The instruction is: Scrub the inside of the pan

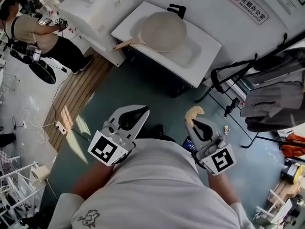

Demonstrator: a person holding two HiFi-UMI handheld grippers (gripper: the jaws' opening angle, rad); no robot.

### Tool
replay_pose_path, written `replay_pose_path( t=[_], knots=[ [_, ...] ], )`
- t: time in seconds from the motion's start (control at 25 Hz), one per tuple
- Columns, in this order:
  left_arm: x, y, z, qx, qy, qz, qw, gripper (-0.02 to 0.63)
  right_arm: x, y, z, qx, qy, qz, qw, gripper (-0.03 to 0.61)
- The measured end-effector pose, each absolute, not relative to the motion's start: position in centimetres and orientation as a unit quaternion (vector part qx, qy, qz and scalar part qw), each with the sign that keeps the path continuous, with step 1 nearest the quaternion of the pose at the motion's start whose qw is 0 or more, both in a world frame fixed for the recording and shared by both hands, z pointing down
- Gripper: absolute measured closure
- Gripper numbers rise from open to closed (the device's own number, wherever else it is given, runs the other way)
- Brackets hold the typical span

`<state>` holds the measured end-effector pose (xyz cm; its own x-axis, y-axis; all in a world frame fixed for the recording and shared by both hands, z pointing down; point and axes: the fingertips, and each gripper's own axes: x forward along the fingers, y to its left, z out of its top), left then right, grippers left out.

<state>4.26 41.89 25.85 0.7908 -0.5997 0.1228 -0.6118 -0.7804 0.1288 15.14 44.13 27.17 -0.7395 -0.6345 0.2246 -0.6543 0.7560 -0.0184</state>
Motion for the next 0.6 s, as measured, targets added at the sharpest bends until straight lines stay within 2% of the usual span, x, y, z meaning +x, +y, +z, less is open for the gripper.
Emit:
replay_pose_path(
  t=[0.6],
  knots=[
    [5.6,43.9,25.0,0.941,-0.328,0.039,0.071,0.615,15.6,46.1,26.0,0.340,-0.936,0.046,0.084,0.557]
  ],
)
